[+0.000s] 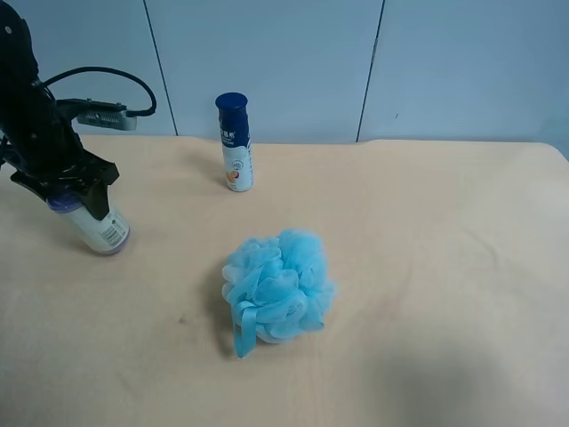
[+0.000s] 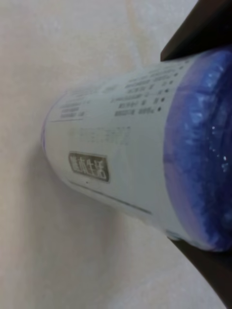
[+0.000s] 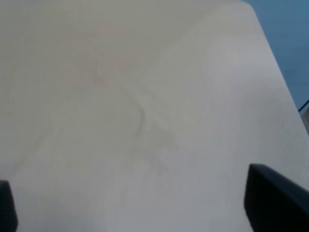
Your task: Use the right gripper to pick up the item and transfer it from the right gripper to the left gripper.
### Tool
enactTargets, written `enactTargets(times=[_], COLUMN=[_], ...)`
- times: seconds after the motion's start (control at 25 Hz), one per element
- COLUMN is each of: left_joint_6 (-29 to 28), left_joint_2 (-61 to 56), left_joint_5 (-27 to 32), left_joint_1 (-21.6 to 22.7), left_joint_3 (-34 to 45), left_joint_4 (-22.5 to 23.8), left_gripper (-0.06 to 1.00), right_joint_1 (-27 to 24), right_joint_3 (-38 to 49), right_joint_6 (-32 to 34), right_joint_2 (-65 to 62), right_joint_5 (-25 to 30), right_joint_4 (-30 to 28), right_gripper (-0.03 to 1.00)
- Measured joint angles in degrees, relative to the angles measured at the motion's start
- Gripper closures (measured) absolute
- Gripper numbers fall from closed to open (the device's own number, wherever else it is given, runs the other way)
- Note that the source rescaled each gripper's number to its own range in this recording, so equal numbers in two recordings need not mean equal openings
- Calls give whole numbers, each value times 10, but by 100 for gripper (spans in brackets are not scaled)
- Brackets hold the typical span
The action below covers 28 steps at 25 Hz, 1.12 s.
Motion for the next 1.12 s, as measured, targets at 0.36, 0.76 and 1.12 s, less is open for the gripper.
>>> enactTargets(times=[0.36,0.76,1.12], left_joint_6=[-8,-11,-15], left_joint_2=[20,26,24], left_joint_5=[-2,-1,-2], left_joint_1=[-35,-35,-35], left_joint_3=[0,0,-2], left_joint_4=[17,33,32], left_gripper=[94,94,29], right_joint_1=[0,0,0], right_joint_3=[0,0,0], right_joint_6=[0,0,0], right_joint_2=[0,0,0], right_joint_5=[0,0,0], right_joint_4=[0,0,0], right_gripper=[19,19,19])
